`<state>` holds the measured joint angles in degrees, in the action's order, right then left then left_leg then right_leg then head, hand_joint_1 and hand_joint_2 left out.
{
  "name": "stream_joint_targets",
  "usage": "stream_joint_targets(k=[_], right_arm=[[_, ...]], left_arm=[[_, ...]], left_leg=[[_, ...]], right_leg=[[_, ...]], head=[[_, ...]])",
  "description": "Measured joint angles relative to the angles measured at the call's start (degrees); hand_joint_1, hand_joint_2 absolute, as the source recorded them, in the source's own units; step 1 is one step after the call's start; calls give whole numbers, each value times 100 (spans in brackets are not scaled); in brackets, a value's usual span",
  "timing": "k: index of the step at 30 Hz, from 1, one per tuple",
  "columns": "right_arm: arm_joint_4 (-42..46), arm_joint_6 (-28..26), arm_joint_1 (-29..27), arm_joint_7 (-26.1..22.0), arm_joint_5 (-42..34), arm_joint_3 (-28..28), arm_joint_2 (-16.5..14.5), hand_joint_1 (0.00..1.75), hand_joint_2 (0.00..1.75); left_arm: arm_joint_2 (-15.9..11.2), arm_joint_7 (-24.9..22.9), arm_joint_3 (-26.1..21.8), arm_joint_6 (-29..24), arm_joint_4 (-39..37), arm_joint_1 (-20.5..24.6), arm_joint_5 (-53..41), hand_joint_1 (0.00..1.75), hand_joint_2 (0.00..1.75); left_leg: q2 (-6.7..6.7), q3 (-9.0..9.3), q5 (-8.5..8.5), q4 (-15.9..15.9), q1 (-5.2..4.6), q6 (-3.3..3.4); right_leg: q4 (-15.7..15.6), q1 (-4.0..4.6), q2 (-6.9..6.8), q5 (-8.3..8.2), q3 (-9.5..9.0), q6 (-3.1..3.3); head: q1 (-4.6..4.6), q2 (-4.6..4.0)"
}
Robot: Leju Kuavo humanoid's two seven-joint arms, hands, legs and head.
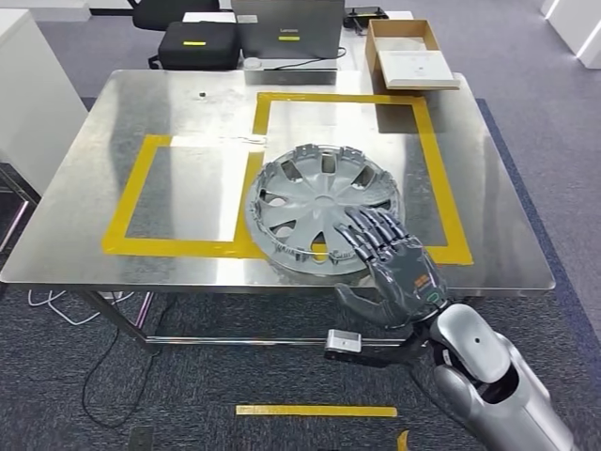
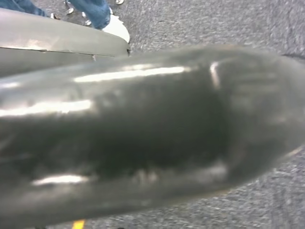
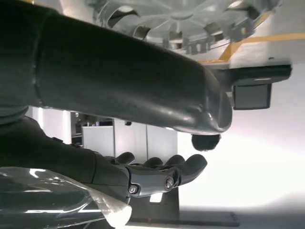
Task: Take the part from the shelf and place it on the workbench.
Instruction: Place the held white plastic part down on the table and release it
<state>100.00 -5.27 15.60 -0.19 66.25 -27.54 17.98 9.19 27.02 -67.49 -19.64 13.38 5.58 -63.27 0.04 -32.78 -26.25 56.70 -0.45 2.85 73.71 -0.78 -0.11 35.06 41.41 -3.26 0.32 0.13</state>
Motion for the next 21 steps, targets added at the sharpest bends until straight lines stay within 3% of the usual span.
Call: stream_joint_targets(k=[1,2,3,5,7,10,12,14,15,16,17,19,21], right_arm=[[0,3,3,-1,-7,-31,-33,0,0],[0,5,11,0,-10,-60,-60,0,0],[0,5,28,3,-14,-86,-88,0,0],[5,-1,83,31,-24,-142,-161,0,0],[20,-19,111,93,-34,-203,-248,0,0],[69,-59,78,216,-43,-309,-394,0,0],[144,-93,52,274,-56,-410,-523,0,0],[213,-95,32,292,-147,-530,-633,0,0],[237,-82,26,292,-224,-595,-668,0,0],[260,-72,24,289,-309,-658,-698,0,0],[285,-67,29,285,-387,-717,-724,0,0],[344,-69,62,270,-527,-826,-779,0,0],[401,-74,122,223,-768,-927,-829,0,0]], left_arm=[[4,1,0,3,0,-1,-5,0,0],[5,4,0,9,0,-2,-9,0,0],[5,10,0,16,0,-2,-13,0,0],[5,26,-1,27,0,-1,-12,0,0],[4,32,-2,23,0,1,-3,0,0],[-3,32,-17,15,0,-17,42,0,0],[-10,26,-34,10,0,-29,72,0,0],[-10,19,-53,8,0,-33,89,0,0],[-9,17,-68,9,0,-35,97,0,0],[-8,17,-84,10,0,-37,102,0,0],[-7,18,-99,15,0,-39,107,0,0],[-10,19,-119,25,1,-37,113,0,0],[-19,21,-134,32,2,-34,122,0,0]], left_leg=[[2,-54,36,4,3,-8],[3,-95,64,10,9,-20],[2,-126,86,22,15,-37],[2,-181,119,61,7,-86],[2,-227,174,96,-3,-148],[-8,-275,165,150,11,-243],[-15,-408,-176,521,25,-312],[-15,-636,-634,1257,39,-365],[-15,-710,-769,1566,44,-377],[-15,-705,-797,1710,47,-379],[-15,-594,-716,1626,49,-370],[-17,-135,-420,925,44,-318],[-21,251,-282,259,21,-261]], right_leg=[[46,-4,-1,-19,-78,-14],[-151,-11,-2,-136,-274,-24],[-533,-22,-4,-293,-558,-30],[-1354,-24,3,-458,-1132,-32],[-1702,-7,20,-445,-1349,-21],[-1748,-17,13,-490,-1312,59],[-1768,-36,-3,-556,-1256,174],[-1756,-22,-12,-611,-1164,254],[-1744,-14,-16,-635,-1113,272],[-1727,-7,-19,-659,-1063,283],[-1706,1,-18,-678,-1014,286],[-1667,12,-12,-708,-940,281],[-1643,26,-9,-747,-888,247]], head=[[1,0],[1,0],[2,0],[-1,0],[-6,0],[-9,0],[-29,0],[-49,0],[-49,0],[-49,0],[-49,0],[-48,0],[-46,0]])
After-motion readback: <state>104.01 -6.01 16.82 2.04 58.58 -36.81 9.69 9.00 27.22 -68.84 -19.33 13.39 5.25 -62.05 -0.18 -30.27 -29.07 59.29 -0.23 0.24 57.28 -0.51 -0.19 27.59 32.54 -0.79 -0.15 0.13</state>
